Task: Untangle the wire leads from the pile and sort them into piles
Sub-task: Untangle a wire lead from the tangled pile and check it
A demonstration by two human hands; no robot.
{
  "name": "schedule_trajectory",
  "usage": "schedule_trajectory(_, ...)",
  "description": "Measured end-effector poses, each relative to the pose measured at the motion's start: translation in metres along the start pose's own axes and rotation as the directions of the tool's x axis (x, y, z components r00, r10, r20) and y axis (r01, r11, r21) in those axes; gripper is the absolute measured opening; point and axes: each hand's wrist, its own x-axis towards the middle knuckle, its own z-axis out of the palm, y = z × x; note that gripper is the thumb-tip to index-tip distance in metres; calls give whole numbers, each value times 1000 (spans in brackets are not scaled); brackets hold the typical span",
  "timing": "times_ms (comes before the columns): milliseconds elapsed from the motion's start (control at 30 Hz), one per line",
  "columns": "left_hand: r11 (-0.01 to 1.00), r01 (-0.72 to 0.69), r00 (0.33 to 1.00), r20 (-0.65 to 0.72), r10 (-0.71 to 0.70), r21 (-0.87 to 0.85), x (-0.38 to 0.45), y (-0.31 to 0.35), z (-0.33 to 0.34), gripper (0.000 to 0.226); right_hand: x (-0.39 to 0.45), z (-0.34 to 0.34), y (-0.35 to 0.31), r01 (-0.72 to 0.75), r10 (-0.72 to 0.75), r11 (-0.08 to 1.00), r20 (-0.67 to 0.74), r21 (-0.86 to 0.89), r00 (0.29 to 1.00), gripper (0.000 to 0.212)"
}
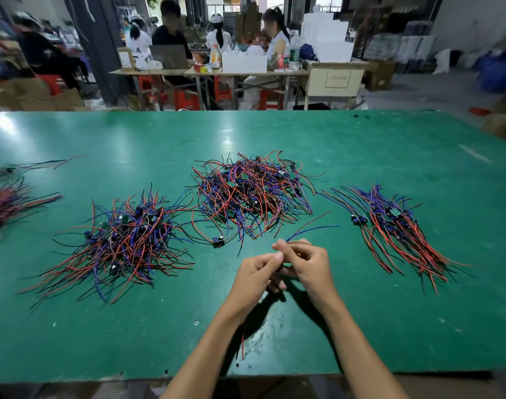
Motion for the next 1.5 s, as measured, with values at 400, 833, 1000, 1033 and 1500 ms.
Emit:
schedule_trajectory(400,1000,-11,996,-93,13,20,2,-2,1,46,0,2,7,87,-56,976,159,-202,986,27)
schedule_trajectory(833,983,-33,998,-41,41,183,-4,2,2,35,33,4,2,-100,87,992,-145,-80,986,28)
schedule_trajectory(1000,979,-34,999,-14,38,203,-5,2,3,35,44,4,-10,-263,252,965,-247,-12,936,29)
schedule_trajectory(1033,977,-37,999,-8,39,212,-5,2,3,35,45,4,-13,-287,284,958,-255,26,924,28)
schedule_trajectory(1500,996,49,996,-79,-43,76,2,4,2,43,14,-15,2,48,-22,989,189,-137,982,22)
